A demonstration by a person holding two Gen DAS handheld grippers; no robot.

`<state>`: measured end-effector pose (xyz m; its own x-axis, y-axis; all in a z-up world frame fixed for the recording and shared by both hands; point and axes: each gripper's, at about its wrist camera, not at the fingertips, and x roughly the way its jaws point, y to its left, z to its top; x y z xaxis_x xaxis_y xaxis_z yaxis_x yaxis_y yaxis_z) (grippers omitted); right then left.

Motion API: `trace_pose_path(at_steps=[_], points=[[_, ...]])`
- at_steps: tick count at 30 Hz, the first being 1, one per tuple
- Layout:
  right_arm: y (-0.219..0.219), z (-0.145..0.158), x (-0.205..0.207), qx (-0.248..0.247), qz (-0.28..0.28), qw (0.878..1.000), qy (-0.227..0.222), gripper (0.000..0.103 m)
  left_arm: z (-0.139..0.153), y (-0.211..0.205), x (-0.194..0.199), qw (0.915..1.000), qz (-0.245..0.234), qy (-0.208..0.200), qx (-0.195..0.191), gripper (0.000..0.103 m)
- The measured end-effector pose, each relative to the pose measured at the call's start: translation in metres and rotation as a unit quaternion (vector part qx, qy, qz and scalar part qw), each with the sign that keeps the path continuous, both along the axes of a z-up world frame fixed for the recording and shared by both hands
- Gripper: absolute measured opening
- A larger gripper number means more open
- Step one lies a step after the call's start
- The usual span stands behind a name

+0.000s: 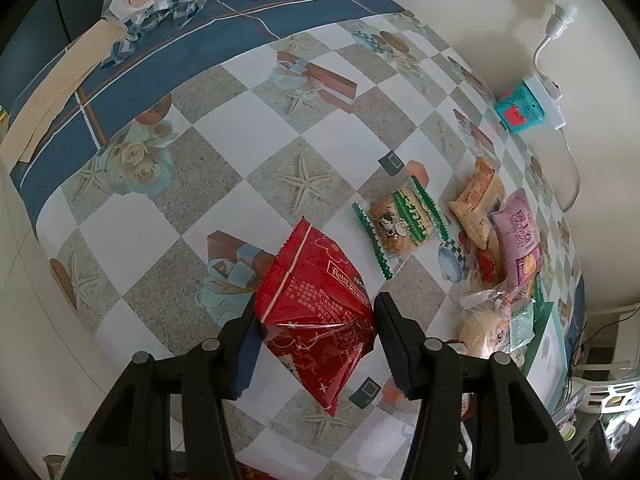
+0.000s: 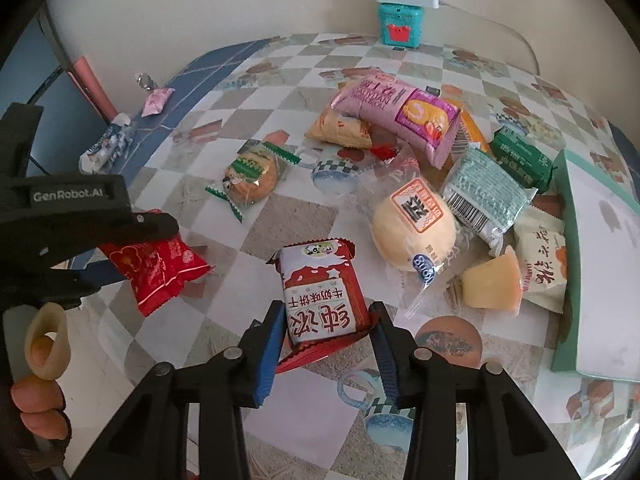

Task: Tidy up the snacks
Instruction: 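Carry the red bag with the left tool while the right tool carries the biscuit pack to the tray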

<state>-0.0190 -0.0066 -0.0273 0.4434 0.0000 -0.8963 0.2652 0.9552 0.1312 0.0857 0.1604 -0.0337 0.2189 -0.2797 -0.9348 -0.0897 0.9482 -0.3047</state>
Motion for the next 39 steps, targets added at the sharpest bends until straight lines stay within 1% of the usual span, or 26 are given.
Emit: trace_pose_path(at_steps=[4,9,14,18,22,24,27,31,36,39], points=[[-0.004,0.015,-0.005,0.002,-0.006,1.000,-0.027,0.045,0.003,-0.002,-0.001,1.0000,-0.005,-0.004,0.003,0.056],[-0.021,0.036,-0.012,-0.016,-0.033,0.998,-0.055,0.045,0.009,-0.014,-0.004,0.9997,-0.020,-0.011,0.012,0.056],[-0.055,0.051,-0.019,-0.009,-0.077,0.994,-0.071,0.045,0.025,-0.042,-0.006,0.9985,-0.050,-0.022,0.010,0.056],[-0.087,0.063,-0.026,-0.002,-0.123,0.989,-0.085,0.045,0.045,-0.071,-0.009,0.9962,-0.076,-0.041,0.005,0.056],[-0.115,0.074,-0.032,-0.016,-0.156,0.983,-0.098,0.045,0.064,-0.104,-0.014,0.9924,-0.110,-0.055,-0.005,0.056],[-0.130,0.079,-0.037,-0.023,-0.178,0.978,-0.105,0.045,0.071,-0.125,-0.016,0.9894,-0.133,-0.056,-0.014,0.056],[-0.154,0.081,-0.046,-0.026,-0.209,0.971,-0.110,0.045,0.076,-0.155,-0.020,0.9852,-0.160,-0.059,-0.014,0.056],[-0.190,0.075,-0.060,-0.029,-0.254,0.962,-0.101,0.045,0.072,-0.194,-0.024,0.9801,-0.192,-0.049,-0.010,0.056],[-0.237,0.067,-0.084,-0.055,-0.325,0.941,-0.081,0.045,0.055,-0.233,-0.032,0.9732,-0.228,-0.033,0.006,0.056],[-0.261,0.060,-0.099,-0.055,-0.360,0.928,-0.072,0.045,0.054,-0.250,-0.034,0.9704,-0.238,-0.041,0.009,0.056]])
